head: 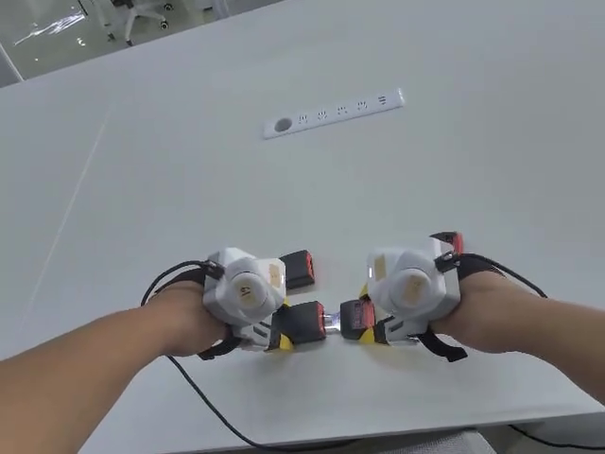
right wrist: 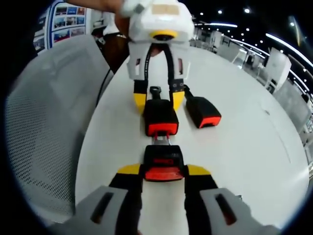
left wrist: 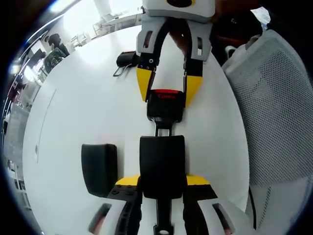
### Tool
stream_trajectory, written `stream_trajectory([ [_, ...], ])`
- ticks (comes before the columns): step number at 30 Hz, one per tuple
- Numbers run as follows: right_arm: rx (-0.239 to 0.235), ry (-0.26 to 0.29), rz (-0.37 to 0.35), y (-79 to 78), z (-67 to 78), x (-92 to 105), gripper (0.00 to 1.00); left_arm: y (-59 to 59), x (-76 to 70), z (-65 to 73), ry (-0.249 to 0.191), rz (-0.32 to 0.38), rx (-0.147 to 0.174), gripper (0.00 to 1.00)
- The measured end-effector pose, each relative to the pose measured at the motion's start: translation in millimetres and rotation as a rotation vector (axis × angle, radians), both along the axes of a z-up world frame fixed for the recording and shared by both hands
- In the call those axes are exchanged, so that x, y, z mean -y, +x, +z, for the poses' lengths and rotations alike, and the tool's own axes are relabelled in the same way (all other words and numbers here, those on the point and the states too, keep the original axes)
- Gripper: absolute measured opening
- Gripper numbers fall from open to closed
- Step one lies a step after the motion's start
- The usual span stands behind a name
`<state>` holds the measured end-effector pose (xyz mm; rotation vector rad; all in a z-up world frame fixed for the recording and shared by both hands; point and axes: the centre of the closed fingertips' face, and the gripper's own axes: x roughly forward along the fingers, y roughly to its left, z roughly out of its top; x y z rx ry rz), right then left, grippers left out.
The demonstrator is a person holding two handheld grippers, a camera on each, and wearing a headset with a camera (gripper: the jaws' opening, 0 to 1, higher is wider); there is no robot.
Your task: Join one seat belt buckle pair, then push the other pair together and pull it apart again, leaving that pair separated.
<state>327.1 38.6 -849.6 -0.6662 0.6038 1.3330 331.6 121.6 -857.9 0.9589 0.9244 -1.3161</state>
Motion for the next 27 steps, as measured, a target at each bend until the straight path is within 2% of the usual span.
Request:
stream_trajectory([
  [8,-0.008,-0.003,-0.002,-0.2,1.0,-4.3,0.30,0.3,0.2,0.0,-0.017,-0.008,-0.011,0.32],
  [15,-0.014,-0.016,-0.003,-0.6,0.7,-8.8,0.29,-0.1,0.2,0.6,-0.018,-0.003,-0.003,0.32],
  [27,-0.014,-0.034,0.009,-0.2,0.9,-9.2,0.29,-0.2,-0.6,1.1,-0.038,0.006,-0.011,0.32],
])
